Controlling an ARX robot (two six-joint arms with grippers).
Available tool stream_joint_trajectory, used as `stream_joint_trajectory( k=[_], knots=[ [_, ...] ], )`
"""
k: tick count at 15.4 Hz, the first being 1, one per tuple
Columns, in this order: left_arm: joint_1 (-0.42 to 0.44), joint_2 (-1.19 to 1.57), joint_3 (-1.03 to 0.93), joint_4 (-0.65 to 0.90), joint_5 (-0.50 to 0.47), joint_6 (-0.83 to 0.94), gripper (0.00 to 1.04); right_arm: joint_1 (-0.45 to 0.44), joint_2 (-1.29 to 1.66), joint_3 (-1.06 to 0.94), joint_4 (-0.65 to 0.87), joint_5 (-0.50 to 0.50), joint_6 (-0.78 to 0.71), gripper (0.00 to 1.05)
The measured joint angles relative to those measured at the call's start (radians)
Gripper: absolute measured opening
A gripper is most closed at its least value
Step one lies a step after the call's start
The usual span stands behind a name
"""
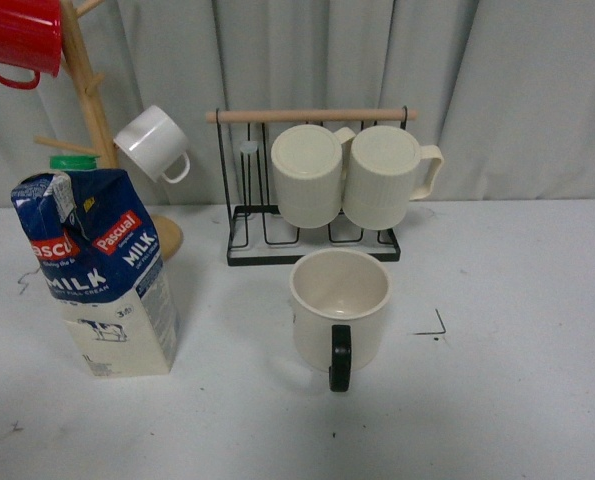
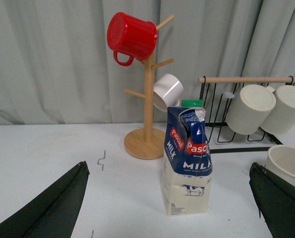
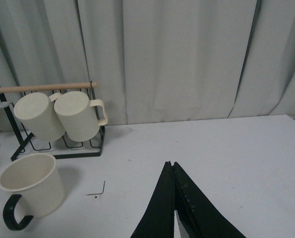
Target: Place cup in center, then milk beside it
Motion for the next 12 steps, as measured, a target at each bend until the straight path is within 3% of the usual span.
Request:
stream_joint_trajectory(
  k=[2, 6, 9, 11, 12],
  knots=[
    [0.000, 0.000, 0.000, 0.000, -0.001, 0.000, 0.98, 0.000, -0.145, 0.000, -0.179, -0.002, 0.000, 0.02],
    [0.000, 0.000, 0.000, 0.000, 0.000, 0.000, 0.98, 0.000, -0.166, 0.000, -0.173, -0.003, 0.000, 0.02],
    [0.000, 0.000, 0.000, 0.000, 0.000, 0.000, 0.98, 0.000, -0.166, 0.000, -0.175, -0.003, 0.000, 0.36],
    [-0.029, 0.219, 0.152, -0.317, -0.031, -0.137, 0.98, 0.000, -0.166, 0.000, -0.175, -0.003, 0.000, 0.60],
    [-0.065, 0.375, 0.238, -0.301, -0.033, -0.233, 0.98, 0.000, -0.166, 0.000, -0.174, -0.003, 0.000, 0.72]
  ],
)
